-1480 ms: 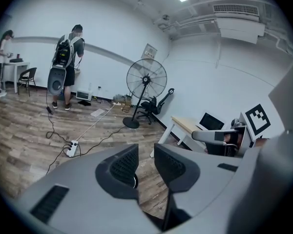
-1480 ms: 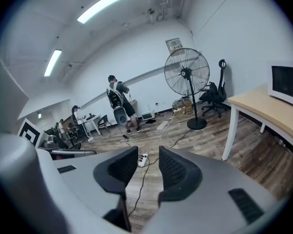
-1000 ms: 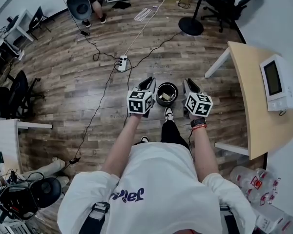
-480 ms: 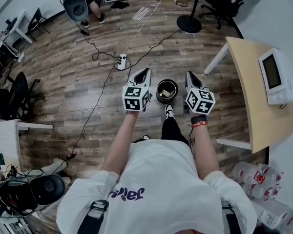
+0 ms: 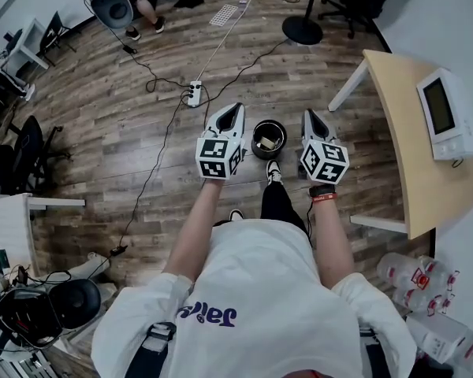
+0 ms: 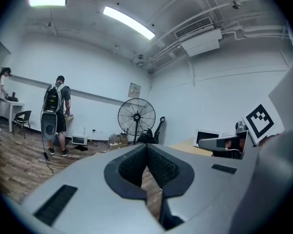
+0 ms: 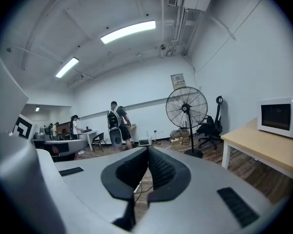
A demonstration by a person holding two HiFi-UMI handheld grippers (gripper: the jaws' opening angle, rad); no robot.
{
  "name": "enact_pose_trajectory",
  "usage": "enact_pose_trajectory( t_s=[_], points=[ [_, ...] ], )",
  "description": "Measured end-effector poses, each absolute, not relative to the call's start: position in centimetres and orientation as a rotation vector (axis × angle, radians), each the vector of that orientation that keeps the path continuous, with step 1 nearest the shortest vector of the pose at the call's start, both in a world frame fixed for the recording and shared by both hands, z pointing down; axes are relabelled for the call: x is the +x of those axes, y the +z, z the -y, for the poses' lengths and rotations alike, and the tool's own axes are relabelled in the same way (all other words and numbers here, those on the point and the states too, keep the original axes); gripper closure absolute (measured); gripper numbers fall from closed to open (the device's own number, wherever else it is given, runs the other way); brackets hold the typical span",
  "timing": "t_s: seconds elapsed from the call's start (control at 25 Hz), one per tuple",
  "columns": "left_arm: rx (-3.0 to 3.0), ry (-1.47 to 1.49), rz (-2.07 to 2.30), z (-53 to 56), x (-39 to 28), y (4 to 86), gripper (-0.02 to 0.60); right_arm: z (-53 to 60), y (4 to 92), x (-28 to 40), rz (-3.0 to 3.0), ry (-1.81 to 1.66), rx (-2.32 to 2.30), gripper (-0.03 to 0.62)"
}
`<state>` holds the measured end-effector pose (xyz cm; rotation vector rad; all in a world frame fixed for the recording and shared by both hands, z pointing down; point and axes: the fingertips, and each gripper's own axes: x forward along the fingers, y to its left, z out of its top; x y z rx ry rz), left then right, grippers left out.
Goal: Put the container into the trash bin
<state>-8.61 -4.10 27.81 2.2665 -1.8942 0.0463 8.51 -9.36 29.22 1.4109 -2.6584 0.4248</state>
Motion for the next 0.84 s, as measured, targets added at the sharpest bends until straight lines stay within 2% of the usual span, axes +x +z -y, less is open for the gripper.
enact_pose_trajectory(
  t_s=[0.52,0.84],
  points=[
    [2.229,0.076,1.889,6.3,-9.4,30.6,0.561,11.1,32.5,6.7,2.655,0.469,1.331,0.579],
    [2.030,0.175,1.846,12.5,-11.3,40.8,0.561,19.5,43.0,5.8,2.574,0.639,1.176,0.579]
  ],
)
